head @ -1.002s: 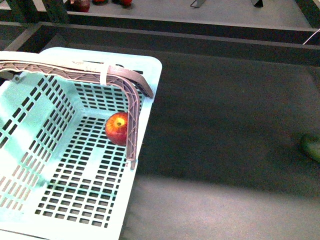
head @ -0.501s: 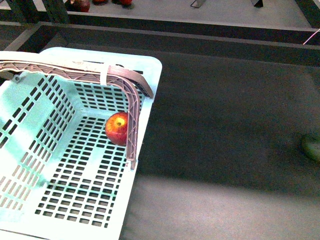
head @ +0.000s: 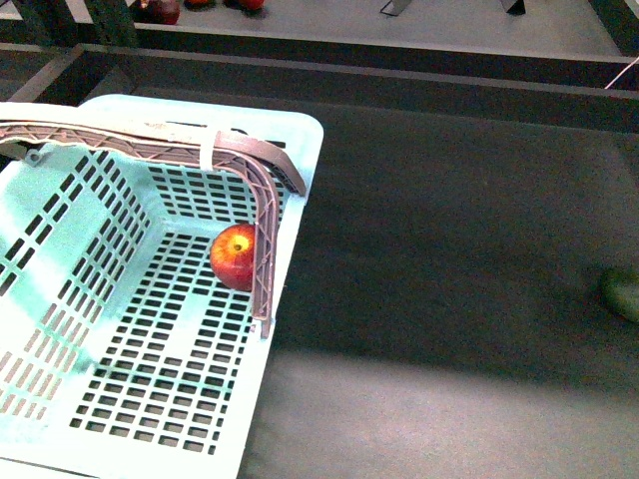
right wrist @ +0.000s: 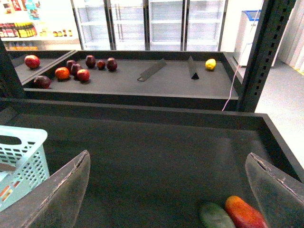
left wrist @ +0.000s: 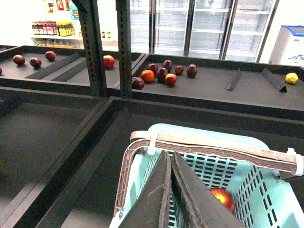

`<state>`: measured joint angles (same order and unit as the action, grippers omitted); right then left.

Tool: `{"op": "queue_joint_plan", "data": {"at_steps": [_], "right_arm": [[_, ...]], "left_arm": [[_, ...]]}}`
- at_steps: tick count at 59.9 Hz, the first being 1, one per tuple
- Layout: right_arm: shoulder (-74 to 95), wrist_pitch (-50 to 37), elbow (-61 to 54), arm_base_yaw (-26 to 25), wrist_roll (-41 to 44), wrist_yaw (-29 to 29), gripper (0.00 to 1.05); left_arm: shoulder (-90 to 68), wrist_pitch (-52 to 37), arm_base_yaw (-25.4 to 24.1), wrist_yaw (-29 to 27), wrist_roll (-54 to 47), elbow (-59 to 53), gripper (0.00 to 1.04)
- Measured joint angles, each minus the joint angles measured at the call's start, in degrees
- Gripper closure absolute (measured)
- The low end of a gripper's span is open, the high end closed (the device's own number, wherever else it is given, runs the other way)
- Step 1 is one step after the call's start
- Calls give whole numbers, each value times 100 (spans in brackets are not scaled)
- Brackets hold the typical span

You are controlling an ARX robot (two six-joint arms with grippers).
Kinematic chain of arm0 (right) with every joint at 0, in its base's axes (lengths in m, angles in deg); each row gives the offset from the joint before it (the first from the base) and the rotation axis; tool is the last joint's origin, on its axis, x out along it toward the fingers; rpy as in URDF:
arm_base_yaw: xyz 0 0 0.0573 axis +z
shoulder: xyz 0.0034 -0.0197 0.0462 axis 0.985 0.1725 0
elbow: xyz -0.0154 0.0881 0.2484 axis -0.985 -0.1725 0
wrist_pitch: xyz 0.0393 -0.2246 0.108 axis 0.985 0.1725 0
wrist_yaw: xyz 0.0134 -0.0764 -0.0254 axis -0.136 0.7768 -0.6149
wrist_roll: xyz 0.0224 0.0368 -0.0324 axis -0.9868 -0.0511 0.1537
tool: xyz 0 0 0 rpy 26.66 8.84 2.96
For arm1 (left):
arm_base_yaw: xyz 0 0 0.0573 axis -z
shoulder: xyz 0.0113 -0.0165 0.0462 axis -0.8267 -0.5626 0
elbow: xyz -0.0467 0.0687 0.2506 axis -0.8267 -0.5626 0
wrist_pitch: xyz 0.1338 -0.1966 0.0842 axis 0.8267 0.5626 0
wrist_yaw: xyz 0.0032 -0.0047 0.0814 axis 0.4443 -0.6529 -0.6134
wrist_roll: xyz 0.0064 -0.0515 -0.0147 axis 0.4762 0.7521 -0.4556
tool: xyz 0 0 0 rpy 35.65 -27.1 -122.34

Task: Pick apple with right arm and hold basket with left

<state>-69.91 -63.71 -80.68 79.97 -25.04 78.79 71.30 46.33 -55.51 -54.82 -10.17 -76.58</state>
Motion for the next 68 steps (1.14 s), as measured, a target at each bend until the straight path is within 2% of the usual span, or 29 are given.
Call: {"op": "queue_joint_plan", "data": {"at_steps": [30,42,44,49,57,68], "right_arm": [[0,0,0,0,2,0,9],[0,0,0,0,0,0,9],[0,0,0,0,0,0,9],[0,0,0,0,0,0,9],[0,0,0,0,2,0,9],[0,0,0,0,0,0,9]], "left_arm": [[0,2,0,0,0,0,99],[0,2,0,0,2,0,60],[0,2,0,0,0,0,49],[0,2,0,0,0,0,31],[0,2,0,0,0,0,7],[0,2,0,0,-11,0,7]]}}
